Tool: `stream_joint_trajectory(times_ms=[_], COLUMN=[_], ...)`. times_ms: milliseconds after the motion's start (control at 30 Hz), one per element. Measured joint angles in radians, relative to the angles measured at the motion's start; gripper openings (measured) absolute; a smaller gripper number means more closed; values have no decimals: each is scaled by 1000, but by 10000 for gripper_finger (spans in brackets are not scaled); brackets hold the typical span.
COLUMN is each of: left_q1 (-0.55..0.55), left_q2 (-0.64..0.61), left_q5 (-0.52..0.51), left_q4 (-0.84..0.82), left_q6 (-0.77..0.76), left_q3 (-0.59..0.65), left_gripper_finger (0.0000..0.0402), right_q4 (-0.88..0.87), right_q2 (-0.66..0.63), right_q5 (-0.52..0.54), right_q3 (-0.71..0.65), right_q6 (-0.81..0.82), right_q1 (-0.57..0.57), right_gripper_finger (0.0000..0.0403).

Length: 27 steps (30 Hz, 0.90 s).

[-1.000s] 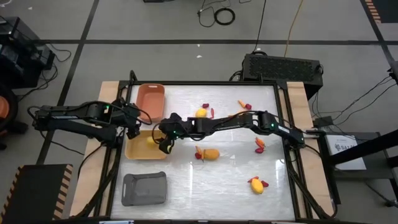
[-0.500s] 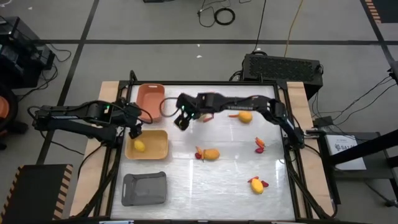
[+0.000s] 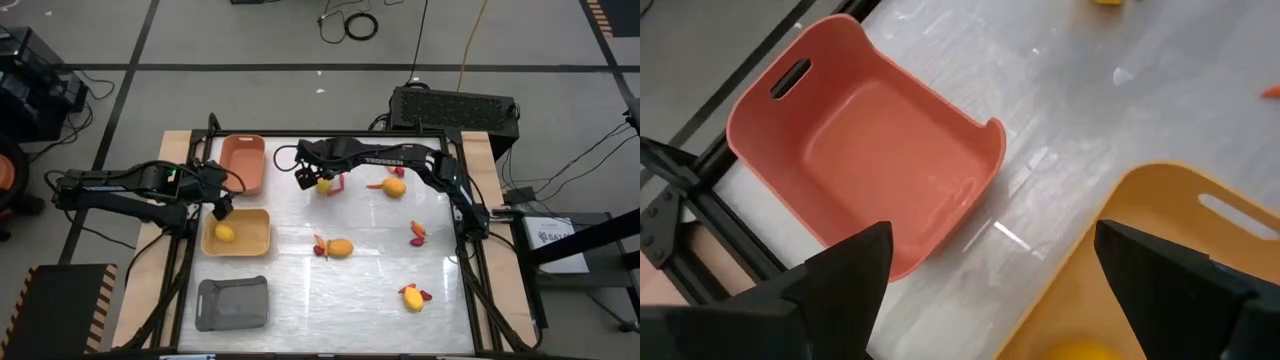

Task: Sort produce into baskets
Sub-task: Put the yellow lemon into the yellow bin

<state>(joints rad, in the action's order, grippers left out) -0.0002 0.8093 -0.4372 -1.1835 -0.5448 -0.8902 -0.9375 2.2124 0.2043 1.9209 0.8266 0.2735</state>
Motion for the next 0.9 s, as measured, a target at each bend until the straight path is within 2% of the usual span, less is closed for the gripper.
stream_joint_trajectory(times_ms=[300,400,633,900], left_q1=[0,0,0,0], left_q2=[0,0,0,0], left_q5=[-23,-23,-24,-22], left_q4=[-1,-1,-2,-3], left_q6=[0,0,0,7], left_q3=[0,0,0,0], left_gripper_finger=[354,354,354,354], right_q4=[6,13,25,29], right_q2=[0,0,0,0], right_q5=[33,54,174,269], right_q3=[0,0,0,-20], right_q6=[20,75,206,428], right_q1=[-3,-16,-46,-84], right_gripper_finger=[288,288,288,288])
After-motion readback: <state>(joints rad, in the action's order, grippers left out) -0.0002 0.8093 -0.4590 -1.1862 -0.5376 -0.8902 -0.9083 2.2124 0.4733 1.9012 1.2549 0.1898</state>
